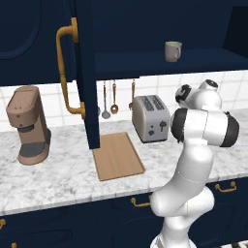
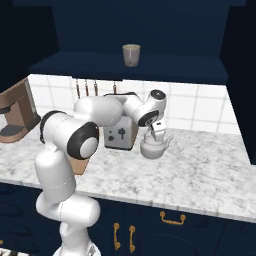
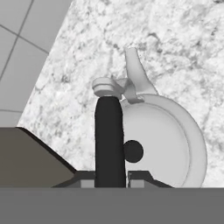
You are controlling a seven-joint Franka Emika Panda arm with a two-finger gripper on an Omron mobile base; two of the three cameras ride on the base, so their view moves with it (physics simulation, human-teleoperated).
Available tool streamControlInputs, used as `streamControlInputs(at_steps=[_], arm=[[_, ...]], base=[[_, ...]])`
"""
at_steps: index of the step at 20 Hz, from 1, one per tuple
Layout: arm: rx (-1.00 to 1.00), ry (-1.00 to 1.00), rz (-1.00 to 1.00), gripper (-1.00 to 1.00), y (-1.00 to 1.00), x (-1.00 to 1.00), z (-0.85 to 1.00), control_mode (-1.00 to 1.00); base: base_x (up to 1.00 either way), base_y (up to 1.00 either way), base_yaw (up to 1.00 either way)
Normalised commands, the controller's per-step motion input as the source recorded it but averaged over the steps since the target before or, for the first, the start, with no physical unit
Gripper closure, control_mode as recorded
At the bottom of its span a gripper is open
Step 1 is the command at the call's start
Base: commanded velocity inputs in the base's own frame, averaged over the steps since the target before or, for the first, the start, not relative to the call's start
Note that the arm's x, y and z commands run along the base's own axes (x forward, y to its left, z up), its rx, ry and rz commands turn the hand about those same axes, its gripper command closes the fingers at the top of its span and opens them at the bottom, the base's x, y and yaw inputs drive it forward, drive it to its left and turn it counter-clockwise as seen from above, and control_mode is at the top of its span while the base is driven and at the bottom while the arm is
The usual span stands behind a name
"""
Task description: Pick the kettle from the counter and place it on the tray. Then pick the mug from the cabinet and place it on the tray. Then close the cabinet doors.
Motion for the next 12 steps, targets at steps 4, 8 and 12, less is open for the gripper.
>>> streamControlInputs(at_steps=[4,8,12], arm=[[0.0,-0.04,0.0,1.0,0.0,-0.44,-0.08,-1.0],[0.02,-0.16,-0.02,1.0,-0.03,-0.81,0.03,-1.0],[0.03,-0.16,-0.08,1.0,-0.02,-0.95,0.33,-1.0]], base=[[0.0,0.0,0.0],[0.0,0.0,0.0],[0.0,0.0,0.0]])
